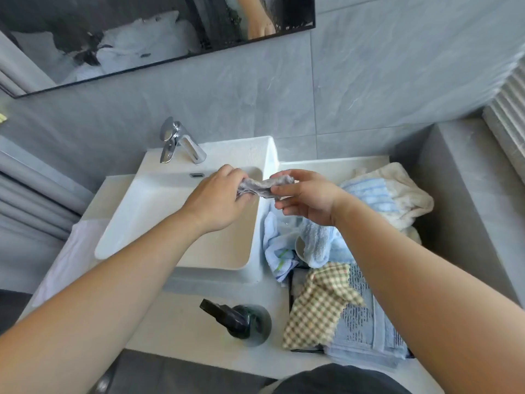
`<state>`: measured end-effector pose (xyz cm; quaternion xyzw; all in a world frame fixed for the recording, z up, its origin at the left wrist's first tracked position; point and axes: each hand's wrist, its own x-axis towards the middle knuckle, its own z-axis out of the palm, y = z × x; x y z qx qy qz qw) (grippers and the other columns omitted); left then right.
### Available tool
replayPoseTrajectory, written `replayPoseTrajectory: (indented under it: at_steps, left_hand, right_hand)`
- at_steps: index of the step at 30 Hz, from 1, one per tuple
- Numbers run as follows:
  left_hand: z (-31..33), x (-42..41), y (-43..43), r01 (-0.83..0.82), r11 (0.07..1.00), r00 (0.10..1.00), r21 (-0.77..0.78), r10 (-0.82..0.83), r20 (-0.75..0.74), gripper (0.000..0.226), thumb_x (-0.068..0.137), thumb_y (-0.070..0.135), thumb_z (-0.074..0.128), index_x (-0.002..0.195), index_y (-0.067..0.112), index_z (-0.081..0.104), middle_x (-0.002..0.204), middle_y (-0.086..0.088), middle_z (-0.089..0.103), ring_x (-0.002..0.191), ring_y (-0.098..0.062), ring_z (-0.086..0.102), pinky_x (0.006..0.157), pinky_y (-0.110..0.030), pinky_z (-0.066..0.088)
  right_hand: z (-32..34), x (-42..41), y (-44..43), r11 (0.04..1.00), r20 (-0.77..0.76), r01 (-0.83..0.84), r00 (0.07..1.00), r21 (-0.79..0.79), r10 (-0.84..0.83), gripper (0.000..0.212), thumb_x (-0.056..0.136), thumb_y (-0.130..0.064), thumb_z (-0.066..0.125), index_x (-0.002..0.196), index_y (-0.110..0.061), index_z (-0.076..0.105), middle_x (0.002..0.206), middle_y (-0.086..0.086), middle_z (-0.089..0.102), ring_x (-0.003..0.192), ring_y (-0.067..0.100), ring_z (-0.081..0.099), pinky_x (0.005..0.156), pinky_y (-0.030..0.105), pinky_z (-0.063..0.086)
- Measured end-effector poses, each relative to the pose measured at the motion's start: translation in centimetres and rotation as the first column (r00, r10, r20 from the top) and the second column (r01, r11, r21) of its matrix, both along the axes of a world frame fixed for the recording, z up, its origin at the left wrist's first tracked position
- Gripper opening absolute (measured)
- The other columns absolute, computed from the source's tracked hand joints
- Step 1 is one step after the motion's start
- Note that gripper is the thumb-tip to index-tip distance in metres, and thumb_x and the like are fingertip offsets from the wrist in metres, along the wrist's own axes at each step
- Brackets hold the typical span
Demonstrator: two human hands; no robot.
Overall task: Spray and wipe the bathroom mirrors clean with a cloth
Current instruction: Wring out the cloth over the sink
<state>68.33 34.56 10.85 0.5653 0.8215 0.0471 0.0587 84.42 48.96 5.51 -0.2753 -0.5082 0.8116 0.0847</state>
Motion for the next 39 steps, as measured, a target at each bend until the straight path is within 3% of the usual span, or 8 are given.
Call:
replayPoseTrajectory:
  at_steps: [7,12,17,21,24,30,36,39]
  left_hand:
    - [1.4,8.4,5.5,-0.070,0.996,0.960,0.064,0.049,0.277,0.030,0.090,0.044,0.074,0.105,0.026,0.055,0.091,0.012,0.058,0.084,-0.012,0.057,0.070,-0.029,0.041]
    - [1.0,12.0,8.6,-0.189,0.969,0.879,0.158,0.095,0.467,0.032,0.100,0.056,0.053,0.093,0.025,0.056,0.079,0.010,0.063,0.074,-0.006,0.059,0.068,-0.028,0.041]
    - [0.1,12.4,10.5,-0.257,0.942,0.811,0.217,0.089,0.578,0.036,0.100,0.039,0.062,0.073,0.018,0.051,0.052,0.015,0.049,0.052,-0.006,0.039,0.059,-0.029,0.034]
    - [-0.5,11.6,12.5,-0.414,0.891,0.718,0.189,0.191,0.669,0.023,0.099,0.040,0.064,0.086,0.021,0.061,0.077,0.000,0.071,0.070,-0.017,0.064,0.080,-0.047,0.057]
    - [-0.5,11.5,14.0,-0.462,0.833,0.734,0.305,0.166,0.659,0.012,0.092,0.040,0.068,0.093,0.029,0.063,0.095,0.006,0.074,0.091,-0.017,0.071,0.093,-0.049,0.055]
    - [0.8,12.1,16.9,-0.511,0.803,0.532,0.308,0.013,0.847,0.064,0.073,0.076,0.063,0.096,0.017,0.073,0.088,0.001,0.077,0.087,-0.017,0.073,0.083,-0.045,0.059]
    - [0.3,9.8,17.7,-0.604,0.751,0.452,0.266,0.048,0.891,0.040,0.080,0.046,0.071,0.092,0.008,0.072,0.089,-0.013,0.072,0.084,-0.025,0.066,0.086,-0.059,0.056]
    - [0.0,8.4,17.6,-0.554,0.772,0.541,0.311,0.050,0.839,0.055,0.076,0.050,0.072,0.096,-0.001,0.066,0.090,-0.009,0.068,0.083,-0.022,0.061,0.081,-0.044,0.050]
  right_hand:
    - [1.1,5.9,5.2,0.981,0.014,0.167,0.985,0.096,-0.169,0.013,0.096,-0.024,0.074,0.103,-0.014,0.068,0.076,0.001,0.063,0.055,0.014,0.055,0.048,0.026,0.044]
    - [2.4,8.2,7.5,0.960,-0.011,0.218,0.976,0.178,-0.219,0.014,0.096,-0.027,0.075,0.103,-0.015,0.071,0.081,0.003,0.066,0.057,0.013,0.051,0.053,0.026,0.043]
    - [3.5,9.8,9.4,0.970,-0.064,0.173,0.984,0.170,-0.164,0.014,0.093,-0.018,0.077,0.105,-0.012,0.072,0.079,0.001,0.065,0.060,0.012,0.050,0.058,0.026,0.043]
    - [4.2,10.7,11.6,0.994,-0.130,0.083,0.989,0.073,-0.073,0.016,0.097,-0.006,0.068,0.113,-0.010,0.072,0.081,0.000,0.067,0.063,0.010,0.056,0.062,0.022,0.049]
    - [4.5,10.4,12.9,0.993,-0.149,0.103,0.984,0.050,-0.094,0.017,0.100,-0.002,0.062,0.114,-0.005,0.070,0.078,0.002,0.069,0.064,0.012,0.059,0.061,0.021,0.053]
    - [4.7,8.9,14.5,0.975,-0.107,0.075,0.993,0.208,-0.053,0.020,0.100,0.000,0.060,0.110,-0.008,0.076,0.084,0.009,0.070,0.067,0.013,0.062,0.068,0.024,0.053]
    - [4.4,8.2,15.3,0.958,-0.044,0.105,0.994,0.265,-0.097,0.021,0.097,0.001,0.061,0.100,-0.013,0.077,0.073,0.001,0.069,0.065,0.014,0.061,0.064,0.026,0.050]
    - [4.2,8.2,16.1,0.893,0.051,0.198,0.970,0.403,-0.238,0.012,0.098,-0.011,0.065,0.093,-0.017,0.075,0.070,-0.005,0.065,0.065,0.011,0.058,0.065,0.028,0.048]
